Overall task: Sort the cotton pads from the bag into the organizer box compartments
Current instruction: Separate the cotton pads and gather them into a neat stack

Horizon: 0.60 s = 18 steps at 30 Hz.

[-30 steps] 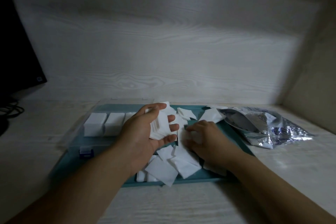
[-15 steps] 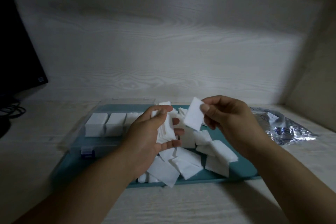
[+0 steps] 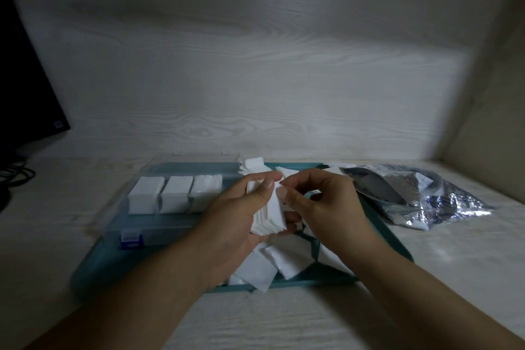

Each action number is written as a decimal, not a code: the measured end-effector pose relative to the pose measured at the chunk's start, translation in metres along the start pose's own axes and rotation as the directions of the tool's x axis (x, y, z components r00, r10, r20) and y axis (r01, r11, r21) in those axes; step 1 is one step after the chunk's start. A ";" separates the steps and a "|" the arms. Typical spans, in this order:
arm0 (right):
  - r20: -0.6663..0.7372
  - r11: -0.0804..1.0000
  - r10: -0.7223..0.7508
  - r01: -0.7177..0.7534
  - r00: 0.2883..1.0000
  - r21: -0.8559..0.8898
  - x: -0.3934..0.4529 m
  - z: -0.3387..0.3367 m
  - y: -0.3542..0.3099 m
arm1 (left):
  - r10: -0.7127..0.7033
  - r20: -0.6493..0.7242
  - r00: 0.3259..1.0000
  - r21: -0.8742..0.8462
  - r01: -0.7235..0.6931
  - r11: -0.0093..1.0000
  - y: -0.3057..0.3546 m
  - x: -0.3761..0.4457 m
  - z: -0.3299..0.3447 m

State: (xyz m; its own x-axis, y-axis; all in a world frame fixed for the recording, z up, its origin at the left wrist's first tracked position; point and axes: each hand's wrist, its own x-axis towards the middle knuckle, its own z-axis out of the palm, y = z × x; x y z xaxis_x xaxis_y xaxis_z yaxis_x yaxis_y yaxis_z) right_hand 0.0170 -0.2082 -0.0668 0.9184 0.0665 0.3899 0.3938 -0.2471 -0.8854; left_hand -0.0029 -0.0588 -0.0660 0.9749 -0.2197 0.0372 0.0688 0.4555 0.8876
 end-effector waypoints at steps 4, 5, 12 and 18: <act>-0.003 0.958 -0.162 0.156 0.987 -0.242 -0.002 -0.005 -0.002 | 0.005 -0.038 0.999 -0.007 -0.006 1.000 0.001 0.000 0.002; 0.041 0.956 -0.204 0.208 0.978 -0.208 -0.003 -0.008 -0.005 | 0.007 -0.046 0.999 -0.013 -0.007 1.000 0.002 0.000 0.002; 0.372 0.928 -0.170 0.276 0.912 -0.252 -0.007 -0.016 -0.014 | 0.004 -0.058 0.998 -0.064 -0.007 0.998 0.004 -0.003 0.005; 0.359 0.931 -0.215 0.301 0.908 -0.205 -0.005 -0.014 -0.013 | 0.003 -0.054 0.999 -0.041 -0.006 0.999 0.002 -0.001 0.004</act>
State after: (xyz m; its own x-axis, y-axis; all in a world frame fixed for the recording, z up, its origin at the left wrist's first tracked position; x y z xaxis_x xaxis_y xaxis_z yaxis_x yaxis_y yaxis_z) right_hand 0.0073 -0.2193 -0.0537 0.7632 0.4603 0.4535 0.6356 -0.4084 -0.6552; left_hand -0.0041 -0.0608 -0.0622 0.9851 -0.1710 0.0153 0.0719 0.4917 0.8678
